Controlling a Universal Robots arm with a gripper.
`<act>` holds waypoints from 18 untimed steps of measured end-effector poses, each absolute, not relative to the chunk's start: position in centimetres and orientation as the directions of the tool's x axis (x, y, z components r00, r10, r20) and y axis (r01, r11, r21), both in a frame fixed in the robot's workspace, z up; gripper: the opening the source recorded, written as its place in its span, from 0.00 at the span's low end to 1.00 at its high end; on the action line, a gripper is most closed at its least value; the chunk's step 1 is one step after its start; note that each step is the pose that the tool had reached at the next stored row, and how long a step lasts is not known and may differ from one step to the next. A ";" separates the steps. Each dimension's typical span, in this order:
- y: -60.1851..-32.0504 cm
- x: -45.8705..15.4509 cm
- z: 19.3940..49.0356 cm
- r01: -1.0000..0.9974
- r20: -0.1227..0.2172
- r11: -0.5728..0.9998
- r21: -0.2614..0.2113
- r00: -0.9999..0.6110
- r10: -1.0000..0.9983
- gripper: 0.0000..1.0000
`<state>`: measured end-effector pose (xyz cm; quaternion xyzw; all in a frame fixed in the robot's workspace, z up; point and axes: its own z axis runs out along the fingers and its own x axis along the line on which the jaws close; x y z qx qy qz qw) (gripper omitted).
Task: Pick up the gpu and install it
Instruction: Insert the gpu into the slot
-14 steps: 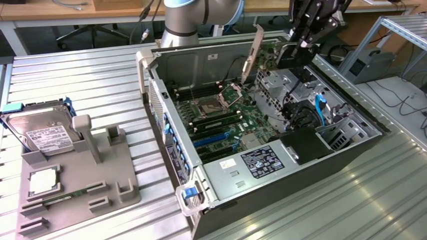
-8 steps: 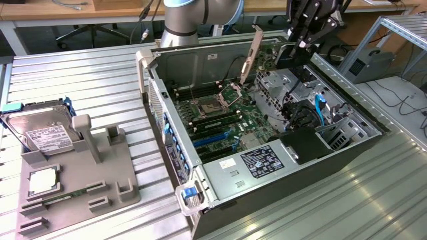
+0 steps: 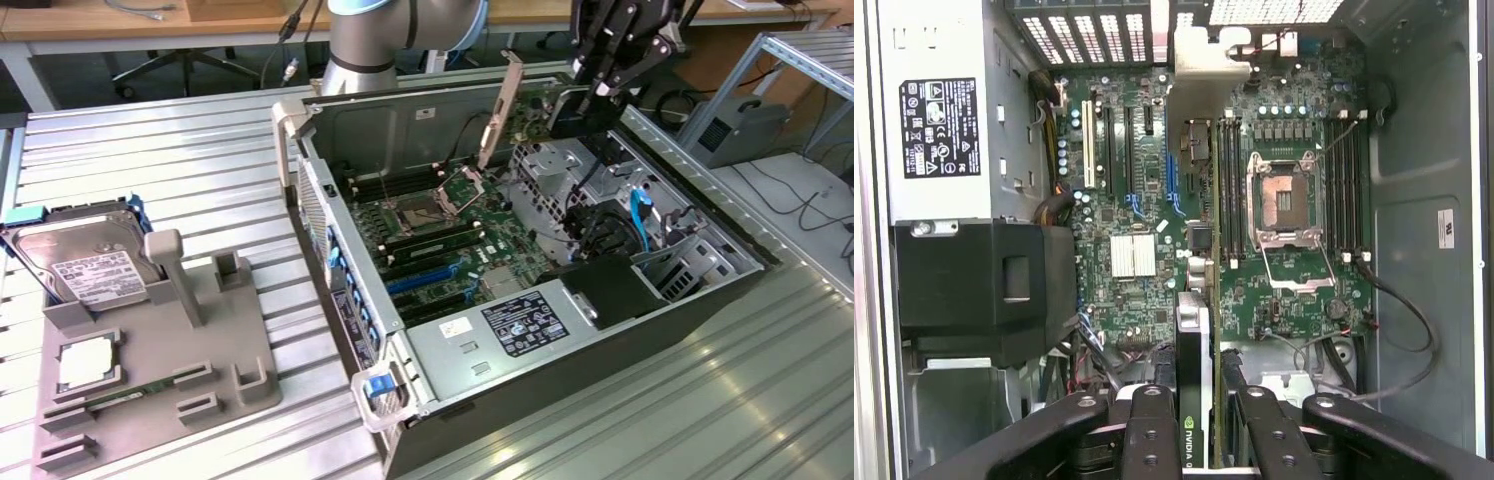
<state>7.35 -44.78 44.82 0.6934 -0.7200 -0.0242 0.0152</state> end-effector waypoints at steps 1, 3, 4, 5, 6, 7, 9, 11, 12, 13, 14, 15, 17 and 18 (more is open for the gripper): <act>-44.8 7.3 44.8 -0.998 -0.012 0.037 0.056 -0.038 -0.999 0.27; -44.8 7.1 44.8 -0.998 -0.012 0.037 0.056 -0.038 -0.999 0.27; -44.8 7.0 44.8 -0.998 -0.012 0.037 0.056 -0.038 -0.999 0.27; -44.8 7.0 44.8 -0.998 -0.012 0.037 0.056 -0.038 -0.999 0.27; -44.8 7.0 44.8 -0.998 -0.012 0.037 0.056 -0.038 -0.999 0.27; -44.8 7.0 44.8 -0.998 -0.012 0.037 0.056 -0.038 -0.999 0.27; -44.8 7.0 44.8 -0.998 -0.012 0.037 0.056 -0.038 -0.999 0.27; -44.8 7.0 44.8 -0.998 -0.012 0.037 0.056 -0.038 -0.999 0.27; -44.8 7.0 44.8 -0.998 -0.012 0.037 0.056 -0.038 -0.999 0.27; -44.8 7.0 44.8 -0.998 -0.012 0.037 0.056 -0.038 -0.999 0.27; -44.8 7.0 44.8 -0.998 -0.012 0.037 0.056 -0.038 -0.999 0.27; -44.8 6.9 44.8 -0.998 -0.012 0.037 0.056 -0.038 -0.999 0.27; -44.8 6.8 44.8 -0.998 -0.012 0.037 0.056 -0.038 -0.999 0.27; -44.8 6.7 44.8 -0.998 -0.012 0.037 0.056 -0.038 -0.999 0.27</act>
